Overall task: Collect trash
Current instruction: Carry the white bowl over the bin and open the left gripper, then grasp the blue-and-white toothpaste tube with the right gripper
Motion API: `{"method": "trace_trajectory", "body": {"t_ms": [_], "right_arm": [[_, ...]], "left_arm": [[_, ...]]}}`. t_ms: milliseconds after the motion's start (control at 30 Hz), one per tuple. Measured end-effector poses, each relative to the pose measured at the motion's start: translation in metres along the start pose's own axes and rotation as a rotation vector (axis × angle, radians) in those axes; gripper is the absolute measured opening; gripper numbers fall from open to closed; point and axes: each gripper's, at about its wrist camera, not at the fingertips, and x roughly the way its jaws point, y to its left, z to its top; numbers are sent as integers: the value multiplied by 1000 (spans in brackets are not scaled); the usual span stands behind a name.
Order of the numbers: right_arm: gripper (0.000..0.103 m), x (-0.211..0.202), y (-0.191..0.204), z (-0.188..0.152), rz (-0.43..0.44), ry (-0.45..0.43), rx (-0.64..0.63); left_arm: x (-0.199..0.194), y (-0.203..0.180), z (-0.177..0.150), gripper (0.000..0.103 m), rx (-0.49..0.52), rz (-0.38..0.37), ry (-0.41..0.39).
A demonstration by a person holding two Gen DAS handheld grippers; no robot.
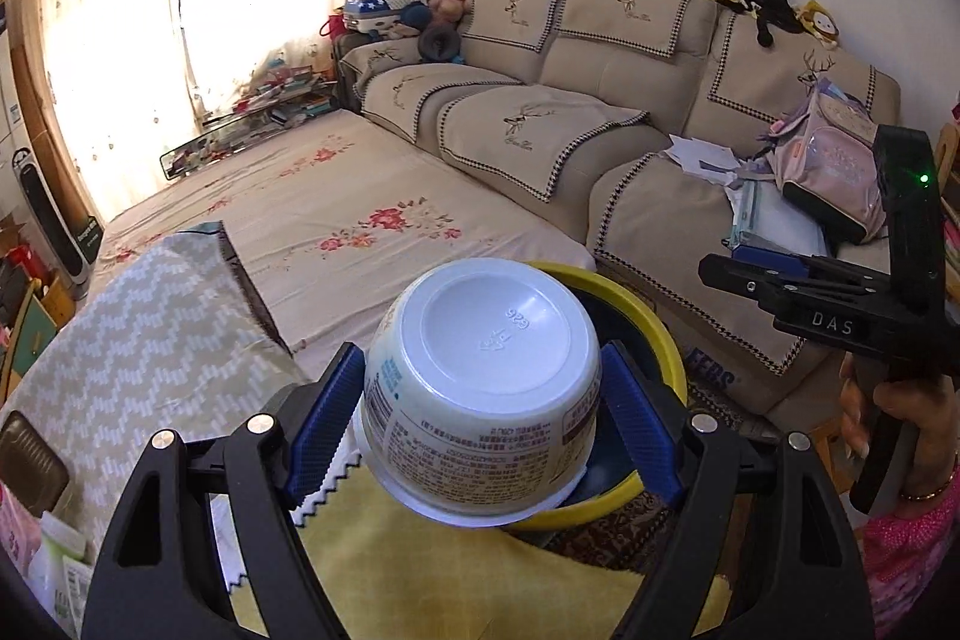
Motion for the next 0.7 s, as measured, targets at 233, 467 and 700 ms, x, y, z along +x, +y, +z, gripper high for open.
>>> {"method": "trace_trajectory", "body": {"t_ms": [233,467,700], "right_arm": [[56,-2,-13,1,-11,-7,26],[57,5,-5,-2,5,14,15],[57,14,26,-8,54,44,-42]], "left_arm": [[43,0,4,86,-36,-4,48],[-13,24,-5,90,-106,58,-42],[-99,54,-39,91,-204,128,-143]]}}
